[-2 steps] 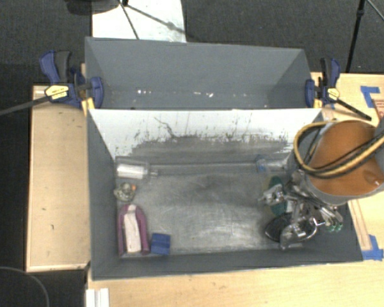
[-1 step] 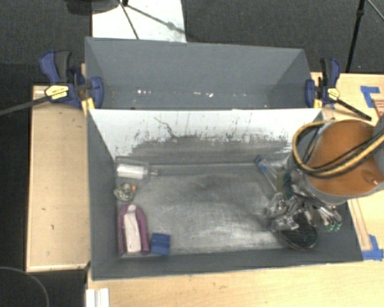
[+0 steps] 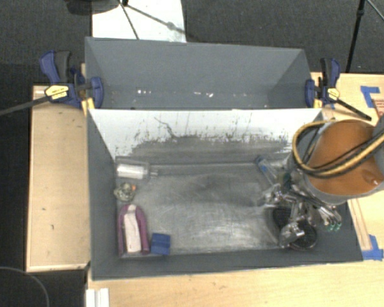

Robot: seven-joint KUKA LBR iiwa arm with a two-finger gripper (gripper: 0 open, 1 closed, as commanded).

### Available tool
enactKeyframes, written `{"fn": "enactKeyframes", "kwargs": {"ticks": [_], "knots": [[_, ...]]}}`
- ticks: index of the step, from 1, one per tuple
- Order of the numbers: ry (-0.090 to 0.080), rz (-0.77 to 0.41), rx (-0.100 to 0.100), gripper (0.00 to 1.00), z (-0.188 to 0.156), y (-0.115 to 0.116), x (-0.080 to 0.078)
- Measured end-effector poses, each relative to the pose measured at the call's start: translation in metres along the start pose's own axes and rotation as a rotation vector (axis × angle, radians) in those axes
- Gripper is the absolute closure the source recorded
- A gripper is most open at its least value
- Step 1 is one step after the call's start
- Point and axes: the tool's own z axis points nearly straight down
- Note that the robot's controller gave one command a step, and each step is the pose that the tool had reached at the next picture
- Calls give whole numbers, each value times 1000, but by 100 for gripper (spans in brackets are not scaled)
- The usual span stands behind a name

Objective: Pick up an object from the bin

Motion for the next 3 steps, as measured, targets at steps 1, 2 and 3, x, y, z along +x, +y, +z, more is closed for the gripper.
{"fn": "enactKeyframes", "kwargs": {"ticks": [1, 2, 3], "knots": [[-2, -288, 1, 0, 15, -49, 7], [-2, -284, -1, 100, 14, -48, 7], [-8, -327, 7, 100, -111, -50, 6]]}}
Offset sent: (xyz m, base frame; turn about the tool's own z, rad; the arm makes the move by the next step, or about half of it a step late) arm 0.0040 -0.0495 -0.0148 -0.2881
